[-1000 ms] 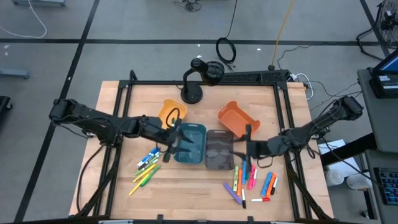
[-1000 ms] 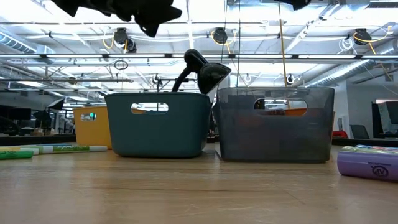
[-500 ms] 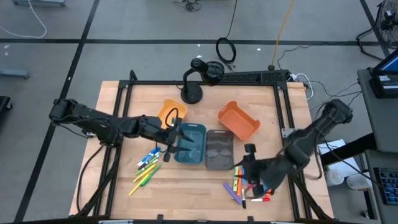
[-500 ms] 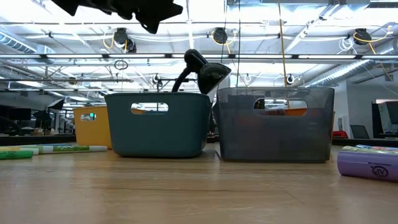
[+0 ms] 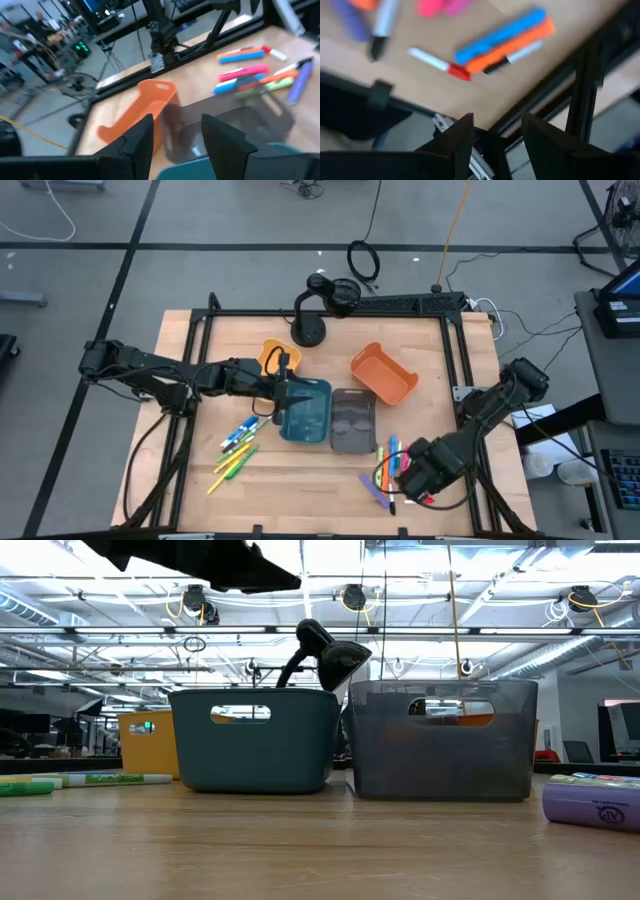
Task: Pick & Place Markers
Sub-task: Put the right white and black highlighter into the yellow bin
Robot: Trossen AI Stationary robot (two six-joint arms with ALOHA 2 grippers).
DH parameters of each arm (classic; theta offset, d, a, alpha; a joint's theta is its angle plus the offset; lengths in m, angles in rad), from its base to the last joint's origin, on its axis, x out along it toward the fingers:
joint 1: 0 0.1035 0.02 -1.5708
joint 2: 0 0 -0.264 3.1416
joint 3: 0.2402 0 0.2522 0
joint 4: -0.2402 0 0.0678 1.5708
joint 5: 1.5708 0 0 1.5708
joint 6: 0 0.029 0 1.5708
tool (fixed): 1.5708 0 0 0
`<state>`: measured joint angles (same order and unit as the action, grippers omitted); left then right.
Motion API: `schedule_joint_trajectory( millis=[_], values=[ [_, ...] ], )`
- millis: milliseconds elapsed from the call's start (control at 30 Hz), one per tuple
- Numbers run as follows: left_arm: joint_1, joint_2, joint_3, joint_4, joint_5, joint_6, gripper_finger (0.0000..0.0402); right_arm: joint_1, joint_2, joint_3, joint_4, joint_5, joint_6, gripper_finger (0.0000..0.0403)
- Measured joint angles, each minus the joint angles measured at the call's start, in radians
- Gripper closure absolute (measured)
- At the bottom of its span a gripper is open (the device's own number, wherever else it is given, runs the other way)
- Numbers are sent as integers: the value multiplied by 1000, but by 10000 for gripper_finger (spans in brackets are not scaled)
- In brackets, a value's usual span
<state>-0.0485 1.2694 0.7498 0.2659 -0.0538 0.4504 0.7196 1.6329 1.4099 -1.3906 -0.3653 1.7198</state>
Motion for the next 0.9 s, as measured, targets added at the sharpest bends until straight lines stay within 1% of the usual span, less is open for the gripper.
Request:
schedule_joint_trajectory(
  millis=[67,167,267,367,467,700,900],
  values=[
    [6,0,0,0,-1,53,231,27,-22,-59,52,-7,154,245],
    [17,-1,1,0,-1,138,231,76,-56,-154,186,6,374,245],
    [28,-7,10,3,-1,194,231,132,-75,-247,357,53,552,245],
    [41,-8,21,0,-2,225,231,159,-66,-324,498,29,577,247],
    [55,-8,29,11,-1,247,231,161,-55,-388,570,32,579,256],
    [82,-8,30,55,-1,253,231,171,-53,-452,544,48,568,285],
    [83,-8,30,61,0,218,231,212,-53,-484,544,47,564,297]
  ],
)
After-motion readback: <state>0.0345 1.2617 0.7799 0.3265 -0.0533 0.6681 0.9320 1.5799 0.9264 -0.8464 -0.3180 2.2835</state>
